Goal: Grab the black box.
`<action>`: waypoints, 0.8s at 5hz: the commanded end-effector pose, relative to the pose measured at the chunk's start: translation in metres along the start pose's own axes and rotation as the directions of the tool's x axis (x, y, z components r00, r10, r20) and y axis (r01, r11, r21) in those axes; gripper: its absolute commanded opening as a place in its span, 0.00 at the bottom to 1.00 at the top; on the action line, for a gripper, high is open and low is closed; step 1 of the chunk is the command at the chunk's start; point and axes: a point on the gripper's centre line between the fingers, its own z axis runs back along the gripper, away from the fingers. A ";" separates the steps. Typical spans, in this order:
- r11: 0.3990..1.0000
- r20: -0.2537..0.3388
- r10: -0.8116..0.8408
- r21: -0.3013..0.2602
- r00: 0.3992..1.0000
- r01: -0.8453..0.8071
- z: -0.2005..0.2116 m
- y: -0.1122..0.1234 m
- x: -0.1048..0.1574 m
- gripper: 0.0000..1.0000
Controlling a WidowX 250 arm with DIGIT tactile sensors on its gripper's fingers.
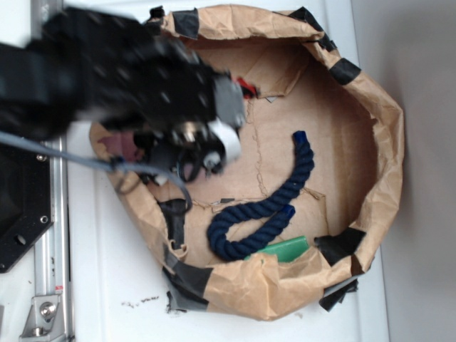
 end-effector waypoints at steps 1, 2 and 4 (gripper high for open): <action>0.996 0.065 0.054 0.069 0.996 -0.058 0.041 0.010 -0.007 1.00; 0.997 -0.013 0.063 0.056 0.998 -0.062 0.028 0.009 -0.011 1.00; 0.998 -0.032 0.057 0.005 0.998 -0.057 0.006 0.008 -0.004 1.00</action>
